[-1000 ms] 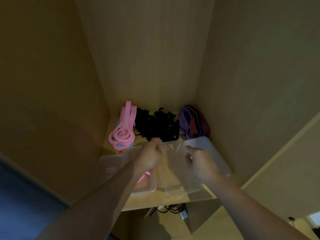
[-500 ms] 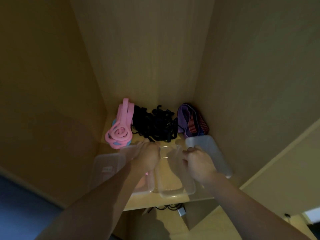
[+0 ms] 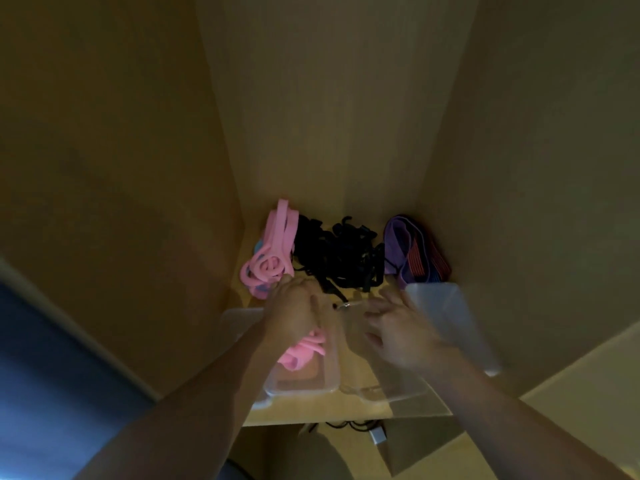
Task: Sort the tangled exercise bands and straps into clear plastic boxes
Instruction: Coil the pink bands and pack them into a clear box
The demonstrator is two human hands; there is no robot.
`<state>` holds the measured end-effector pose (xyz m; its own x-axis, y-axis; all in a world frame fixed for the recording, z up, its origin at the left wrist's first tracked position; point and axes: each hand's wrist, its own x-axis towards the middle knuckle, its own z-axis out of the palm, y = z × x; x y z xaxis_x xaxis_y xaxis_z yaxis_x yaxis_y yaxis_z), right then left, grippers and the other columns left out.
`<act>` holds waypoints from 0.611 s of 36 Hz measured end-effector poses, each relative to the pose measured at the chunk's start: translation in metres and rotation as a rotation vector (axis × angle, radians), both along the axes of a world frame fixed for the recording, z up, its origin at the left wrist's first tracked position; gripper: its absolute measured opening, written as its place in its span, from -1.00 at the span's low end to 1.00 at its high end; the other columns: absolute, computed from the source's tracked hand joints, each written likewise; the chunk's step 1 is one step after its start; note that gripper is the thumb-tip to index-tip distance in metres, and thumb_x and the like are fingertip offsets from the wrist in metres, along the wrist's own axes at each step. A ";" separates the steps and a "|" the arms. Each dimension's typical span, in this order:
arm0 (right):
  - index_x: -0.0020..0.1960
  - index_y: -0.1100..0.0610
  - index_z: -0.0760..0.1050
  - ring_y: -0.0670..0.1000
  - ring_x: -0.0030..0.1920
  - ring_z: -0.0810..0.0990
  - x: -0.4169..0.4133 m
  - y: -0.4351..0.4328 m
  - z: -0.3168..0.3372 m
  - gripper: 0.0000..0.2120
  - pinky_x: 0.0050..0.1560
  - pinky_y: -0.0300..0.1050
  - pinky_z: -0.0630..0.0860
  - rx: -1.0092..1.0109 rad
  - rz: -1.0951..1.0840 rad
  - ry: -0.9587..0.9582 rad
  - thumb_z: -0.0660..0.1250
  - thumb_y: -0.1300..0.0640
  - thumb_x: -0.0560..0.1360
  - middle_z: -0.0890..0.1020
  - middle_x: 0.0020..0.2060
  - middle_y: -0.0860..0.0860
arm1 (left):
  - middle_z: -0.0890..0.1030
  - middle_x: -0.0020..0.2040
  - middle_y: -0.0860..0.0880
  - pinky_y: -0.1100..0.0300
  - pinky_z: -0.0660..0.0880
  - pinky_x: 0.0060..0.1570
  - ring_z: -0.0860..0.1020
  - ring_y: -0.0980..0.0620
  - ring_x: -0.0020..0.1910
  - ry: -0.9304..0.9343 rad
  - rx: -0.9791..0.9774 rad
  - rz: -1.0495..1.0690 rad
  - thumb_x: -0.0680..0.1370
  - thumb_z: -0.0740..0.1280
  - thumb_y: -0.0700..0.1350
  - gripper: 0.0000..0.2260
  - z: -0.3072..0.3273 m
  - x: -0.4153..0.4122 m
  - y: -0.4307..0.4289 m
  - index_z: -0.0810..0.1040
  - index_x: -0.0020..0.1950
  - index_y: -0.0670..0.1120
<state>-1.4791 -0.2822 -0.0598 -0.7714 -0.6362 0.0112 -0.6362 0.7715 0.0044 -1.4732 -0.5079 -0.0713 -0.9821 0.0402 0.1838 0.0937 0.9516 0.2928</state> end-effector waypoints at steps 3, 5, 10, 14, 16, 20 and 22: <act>0.36 -0.06 0.44 0.14 0.46 0.15 -0.005 -0.015 0.000 -0.54 0.46 0.18 0.07 0.017 -0.005 -0.042 0.21 -0.10 0.48 0.35 0.41 -0.06 | 0.59 0.04 -0.03 0.14 0.16 -0.09 0.44 -0.06 0.10 0.022 -0.040 0.058 0.52 0.22 -0.13 -0.74 0.001 0.001 -0.008 0.57 0.16 -0.05; 0.40 -0.12 0.37 0.14 0.48 0.11 -0.008 -0.025 0.001 -0.49 0.45 0.19 0.07 0.021 -0.023 -0.050 0.19 -0.10 0.46 0.31 0.43 -0.02 | 0.58 0.15 -0.04 0.13 0.23 0.06 0.43 -0.09 0.18 0.041 -0.015 0.100 0.52 0.22 -0.11 -0.68 0.000 0.001 -0.016 0.56 0.25 -0.06; 0.26 0.01 0.53 0.18 0.44 0.19 -0.017 -0.037 0.008 -0.60 0.43 0.12 0.14 -0.055 -0.067 -0.020 0.16 -0.04 0.48 0.36 0.39 0.10 | 0.68 -0.08 -0.18 0.08 0.46 0.06 0.60 -0.21 -0.03 0.133 0.192 0.213 0.34 0.28 -0.19 -0.72 -0.002 -0.005 -0.031 0.69 -0.04 -0.15; 0.22 0.11 0.58 0.14 0.30 0.39 -0.041 -0.048 0.015 -0.70 0.30 -0.01 0.34 -0.180 -0.057 -0.068 0.26 0.10 0.52 0.50 0.25 0.09 | 0.63 -0.13 -0.14 0.19 0.48 -0.05 0.62 -0.02 -0.15 0.042 0.503 0.254 0.41 0.27 -0.19 -0.70 -0.005 -0.023 -0.062 0.65 0.07 -0.22; 0.17 0.14 0.61 0.14 0.20 0.47 -0.058 -0.061 0.018 -0.74 0.19 -0.01 0.44 -0.269 -0.009 -0.124 0.27 0.18 0.52 0.57 0.15 0.10 | 0.56 -0.18 -0.06 0.19 0.46 -0.13 0.55 0.05 -0.21 -0.062 0.663 0.422 0.50 0.28 -0.14 -0.76 -0.004 -0.035 -0.072 0.62 0.10 -0.20; 0.05 0.20 0.65 0.12 0.06 0.55 -0.093 -0.097 0.024 -0.80 0.10 0.01 0.47 -0.309 0.134 -0.229 0.29 0.21 0.50 0.62 0.01 0.14 | 0.56 -0.06 -0.03 0.05 0.52 0.03 0.52 -0.05 -0.04 -0.168 0.587 0.440 0.47 0.33 -0.10 -0.90 -0.006 -0.037 -0.075 0.59 -0.05 0.00; -0.02 0.18 0.66 0.09 -0.03 0.58 -0.108 -0.119 0.021 -0.82 0.02 0.00 0.50 -0.283 0.199 -0.277 0.30 0.19 0.49 0.65 -0.06 0.12 | 0.61 -0.01 -0.01 -0.01 0.59 0.03 0.61 -0.07 0.01 -0.146 0.535 0.438 0.43 0.36 -0.04 -0.82 -0.005 -0.027 -0.072 0.58 0.02 0.02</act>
